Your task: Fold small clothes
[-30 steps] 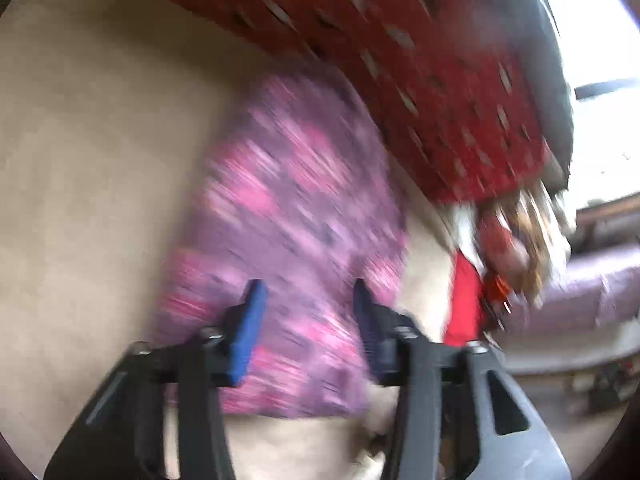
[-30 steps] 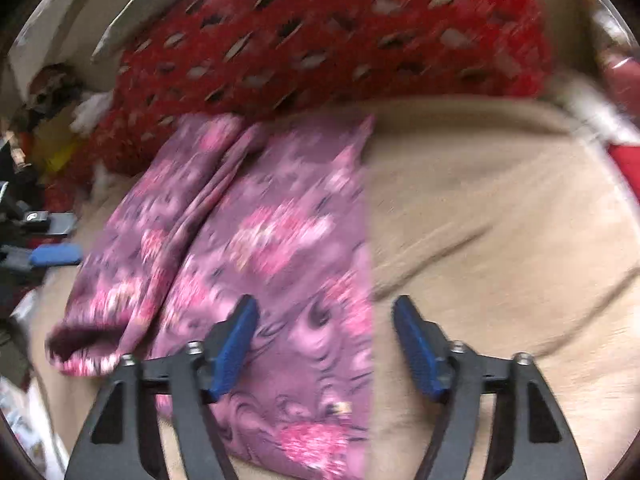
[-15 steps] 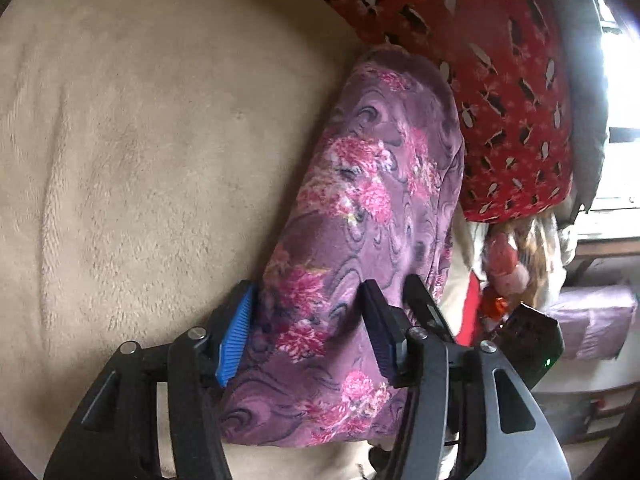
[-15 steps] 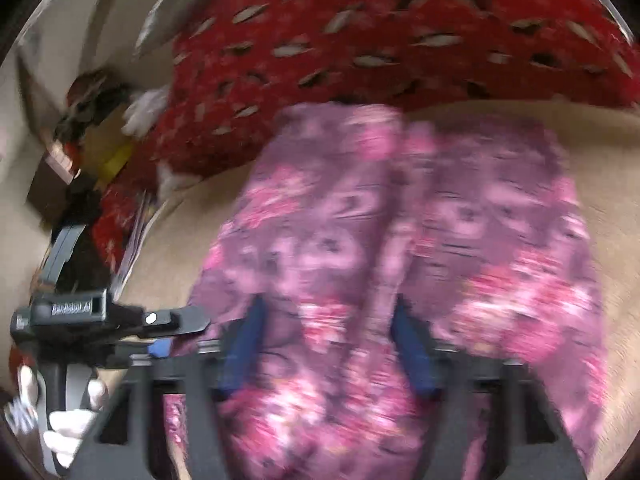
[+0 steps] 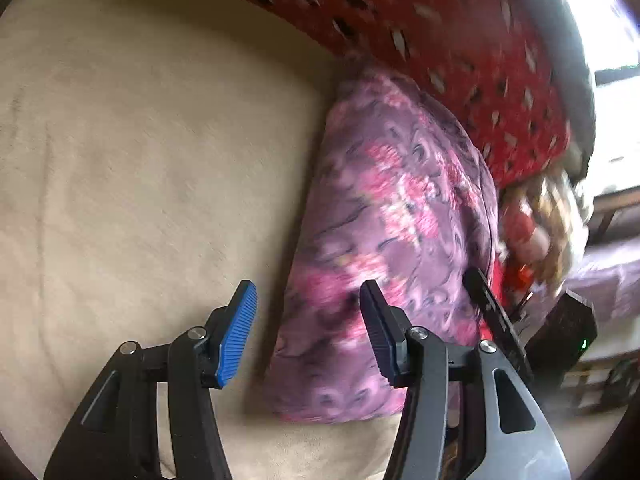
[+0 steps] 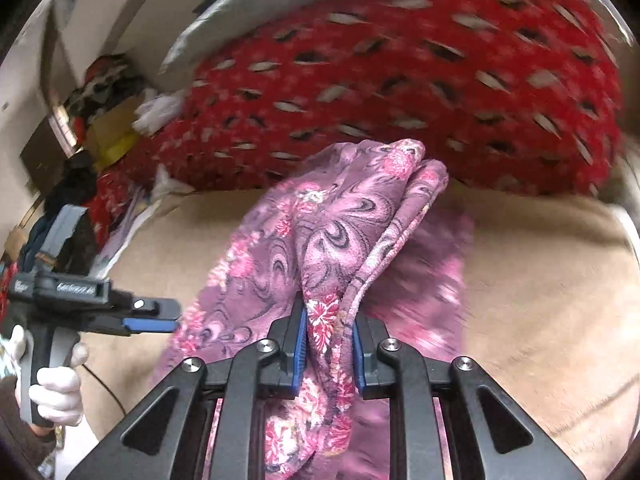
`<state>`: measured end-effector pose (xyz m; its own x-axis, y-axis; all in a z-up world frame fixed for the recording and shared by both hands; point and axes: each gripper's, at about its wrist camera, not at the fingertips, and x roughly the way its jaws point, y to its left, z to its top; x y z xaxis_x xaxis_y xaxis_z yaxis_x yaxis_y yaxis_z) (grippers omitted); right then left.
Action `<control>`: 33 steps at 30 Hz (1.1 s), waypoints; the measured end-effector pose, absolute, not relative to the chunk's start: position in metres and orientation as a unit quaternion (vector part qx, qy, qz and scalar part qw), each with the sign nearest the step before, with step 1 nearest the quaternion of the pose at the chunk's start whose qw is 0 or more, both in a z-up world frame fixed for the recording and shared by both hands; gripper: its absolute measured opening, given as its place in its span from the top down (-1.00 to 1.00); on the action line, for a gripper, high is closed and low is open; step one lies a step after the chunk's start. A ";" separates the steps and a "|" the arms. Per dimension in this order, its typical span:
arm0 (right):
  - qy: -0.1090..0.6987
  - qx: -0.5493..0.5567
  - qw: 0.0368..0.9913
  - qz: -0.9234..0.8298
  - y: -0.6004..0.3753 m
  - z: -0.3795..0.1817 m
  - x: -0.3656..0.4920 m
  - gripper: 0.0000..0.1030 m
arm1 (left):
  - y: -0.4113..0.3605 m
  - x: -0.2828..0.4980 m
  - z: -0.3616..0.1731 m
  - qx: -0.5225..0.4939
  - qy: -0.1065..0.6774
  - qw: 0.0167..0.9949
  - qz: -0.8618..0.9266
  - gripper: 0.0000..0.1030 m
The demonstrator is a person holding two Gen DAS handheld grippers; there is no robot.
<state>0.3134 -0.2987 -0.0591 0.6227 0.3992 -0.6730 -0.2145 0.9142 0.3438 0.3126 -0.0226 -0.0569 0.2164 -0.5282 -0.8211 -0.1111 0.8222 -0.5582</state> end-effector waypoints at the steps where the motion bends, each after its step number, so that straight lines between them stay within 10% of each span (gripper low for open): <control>1: 0.406 0.123 0.891 0.161 -0.307 -0.065 0.315 0.64 | -0.030 0.310 -0.061 -0.250 0.617 0.733 -0.138 -0.01; 13: 0.408 0.326 0.845 0.113 -0.374 -0.102 0.336 0.07 | -0.051 0.318 -0.046 -0.190 0.605 0.761 -0.135 -0.02; 16: 0.439 0.311 0.837 0.101 -0.364 -0.111 0.364 0.21 | -0.048 0.330 -0.048 -0.195 0.605 0.760 -0.133 -0.01; 18: 0.429 0.270 0.855 0.111 -0.358 -0.100 0.369 0.84 | -0.052 0.333 -0.049 -0.196 0.595 0.768 -0.133 -0.02; 23: 0.426 0.226 0.871 0.093 -0.357 -0.111 0.385 0.83 | -0.061 0.337 -0.071 -0.177 0.599 0.773 -0.113 -0.43; 33: 0.408 0.303 0.850 0.138 -0.375 -0.099 0.312 0.29 | -0.043 0.297 -0.056 -0.181 0.585 0.782 -0.111 -0.42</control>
<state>0.3120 -0.3751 -0.0987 0.6296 0.4815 -0.6097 0.0126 0.7784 0.6276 0.2973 -0.0428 -0.0560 0.2895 -0.3863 -0.8757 -0.0375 0.9097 -0.4137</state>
